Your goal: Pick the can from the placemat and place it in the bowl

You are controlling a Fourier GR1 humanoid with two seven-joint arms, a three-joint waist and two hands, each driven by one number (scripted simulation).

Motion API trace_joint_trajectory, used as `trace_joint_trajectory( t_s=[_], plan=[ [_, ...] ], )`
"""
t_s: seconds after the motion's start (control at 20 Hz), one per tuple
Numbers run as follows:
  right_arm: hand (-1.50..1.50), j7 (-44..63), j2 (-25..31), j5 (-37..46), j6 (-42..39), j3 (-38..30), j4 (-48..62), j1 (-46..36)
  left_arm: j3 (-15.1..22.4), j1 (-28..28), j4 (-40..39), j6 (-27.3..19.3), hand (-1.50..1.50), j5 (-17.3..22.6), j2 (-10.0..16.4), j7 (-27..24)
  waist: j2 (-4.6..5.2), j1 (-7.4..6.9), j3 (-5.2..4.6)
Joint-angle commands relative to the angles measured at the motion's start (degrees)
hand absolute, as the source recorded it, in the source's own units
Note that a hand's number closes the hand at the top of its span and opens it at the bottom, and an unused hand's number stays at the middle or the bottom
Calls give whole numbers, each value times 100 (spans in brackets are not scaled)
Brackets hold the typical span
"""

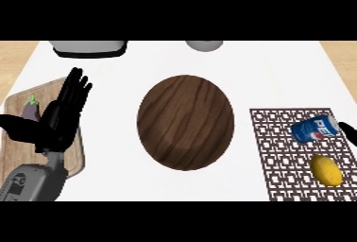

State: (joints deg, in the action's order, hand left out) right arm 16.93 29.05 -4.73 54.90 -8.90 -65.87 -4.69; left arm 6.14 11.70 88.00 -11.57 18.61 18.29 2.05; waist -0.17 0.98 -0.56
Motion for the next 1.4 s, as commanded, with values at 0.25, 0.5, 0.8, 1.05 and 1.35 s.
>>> trace_joint_trajectory(
  t_s=[0.25, 0.5, 0.8, 1.05, 1.35],
  plan=[
    [-150, 2951, 1349, 1209, -195, 837, 220, 170, -401, -311, 311, 678, 0, 644, 163, -177, 15, -181, 0],
    [-150, 3945, 1738, 155, -2901, 1249, 149, 23, -423, -283, 399, 743, 0, 674, 280, -63, 8, -314, 9],
    [-150, 5544, 2236, -1063, -4798, 1279, -338, -921, -411, -293, 223, 755, 0, 637, 180, -166, 20, -255, 29],
    [-150, 6347, 2560, -1518, -5055, 1219, -267, -1547, -633, -442, 148, 1069, 0, 810, 276, -306, 22, -195, 43],
    [-150, 6357, 2099, -1343, -4441, 1512, -74, -1923, -630, -347, 68, 1014, 0, 696, 134, -270, 31, -156, 49]
  ],
)
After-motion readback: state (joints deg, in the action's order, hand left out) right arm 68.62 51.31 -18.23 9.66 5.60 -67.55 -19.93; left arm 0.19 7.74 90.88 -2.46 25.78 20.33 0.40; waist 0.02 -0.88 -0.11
